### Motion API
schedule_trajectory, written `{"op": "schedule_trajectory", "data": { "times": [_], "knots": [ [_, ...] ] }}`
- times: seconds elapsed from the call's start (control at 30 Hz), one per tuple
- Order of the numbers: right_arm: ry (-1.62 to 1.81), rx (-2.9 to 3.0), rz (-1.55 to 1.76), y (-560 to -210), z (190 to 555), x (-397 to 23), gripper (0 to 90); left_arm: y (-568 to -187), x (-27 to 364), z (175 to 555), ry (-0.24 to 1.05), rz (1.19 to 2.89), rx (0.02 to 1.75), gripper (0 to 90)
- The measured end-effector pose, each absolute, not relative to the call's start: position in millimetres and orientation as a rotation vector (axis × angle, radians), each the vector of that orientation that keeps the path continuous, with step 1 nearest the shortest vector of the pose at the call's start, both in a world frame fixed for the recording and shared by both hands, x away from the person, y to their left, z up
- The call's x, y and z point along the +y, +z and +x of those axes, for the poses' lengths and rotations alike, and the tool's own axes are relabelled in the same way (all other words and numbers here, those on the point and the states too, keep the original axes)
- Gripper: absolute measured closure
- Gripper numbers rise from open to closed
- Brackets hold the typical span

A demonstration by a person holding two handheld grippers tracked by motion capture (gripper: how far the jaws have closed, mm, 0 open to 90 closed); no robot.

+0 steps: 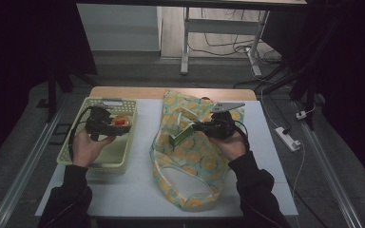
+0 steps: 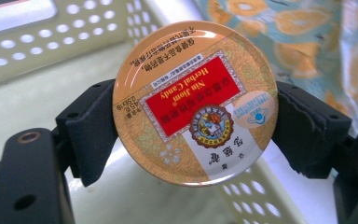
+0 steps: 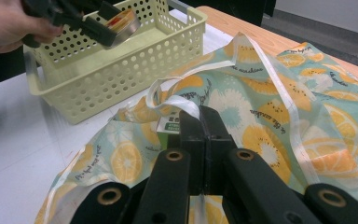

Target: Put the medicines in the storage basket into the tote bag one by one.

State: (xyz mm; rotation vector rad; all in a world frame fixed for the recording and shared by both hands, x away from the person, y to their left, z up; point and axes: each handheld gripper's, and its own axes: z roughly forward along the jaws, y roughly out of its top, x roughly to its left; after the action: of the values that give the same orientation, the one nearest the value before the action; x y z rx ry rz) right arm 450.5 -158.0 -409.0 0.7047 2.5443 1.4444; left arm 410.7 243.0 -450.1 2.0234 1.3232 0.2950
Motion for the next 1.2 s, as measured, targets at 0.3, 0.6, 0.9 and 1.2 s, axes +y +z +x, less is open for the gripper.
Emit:
{"op": "schedule_trajectory", "data": {
  "times": [0.3,0.6,0.9,1.2],
  "knots": [
    [1.447,2.542,0.705,-409.3,450.7,-158.3,89.1,-442.3,222.7,395.4,0.297,2.059,1.240,20.5],
    [1.447,2.545,0.703,-409.1,450.5,-158.1,89.1,-434.2,185.3,380.7,0.251,2.116,1.105,20.5],
    [1.447,2.544,0.696,-408.4,450.1,-158.2,89.0,-438.0,142.8,372.6,0.189,2.175,0.976,20.5],
    [1.444,2.548,0.695,-408.4,449.5,-157.2,89.0,-455.4,104.3,371.4,0.133,2.245,0.893,20.5]
  ]
}}
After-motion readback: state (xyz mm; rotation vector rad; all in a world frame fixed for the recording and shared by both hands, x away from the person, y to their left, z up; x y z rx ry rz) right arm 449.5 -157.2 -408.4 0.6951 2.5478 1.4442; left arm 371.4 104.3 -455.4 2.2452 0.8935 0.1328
